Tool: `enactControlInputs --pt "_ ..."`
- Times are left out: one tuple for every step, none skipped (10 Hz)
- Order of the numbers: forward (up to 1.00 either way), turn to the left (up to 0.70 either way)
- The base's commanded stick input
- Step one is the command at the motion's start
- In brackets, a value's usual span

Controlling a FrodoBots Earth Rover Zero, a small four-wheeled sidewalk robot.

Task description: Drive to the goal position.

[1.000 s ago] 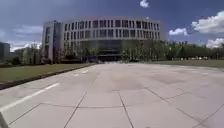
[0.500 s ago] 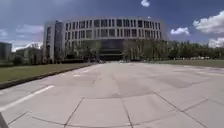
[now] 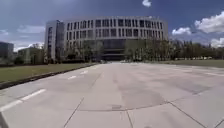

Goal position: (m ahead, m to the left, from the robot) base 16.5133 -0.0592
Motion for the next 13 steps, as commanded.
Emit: enactControlInputs --pt "0.85 0.01" --pt "0.85 0.01" --pt "0.85 0.01" --pt "0.85 0.01" --pt "0.85 0.01" --pt "0.85 0.01" --pt "0.85 0.01" --pt "0.85 0.01" --pt "0.85 0.01" --pt "0.85 0.01" --pt "0.85 0.01" --pt "0.85 0.01" --pt "0.85 0.01"
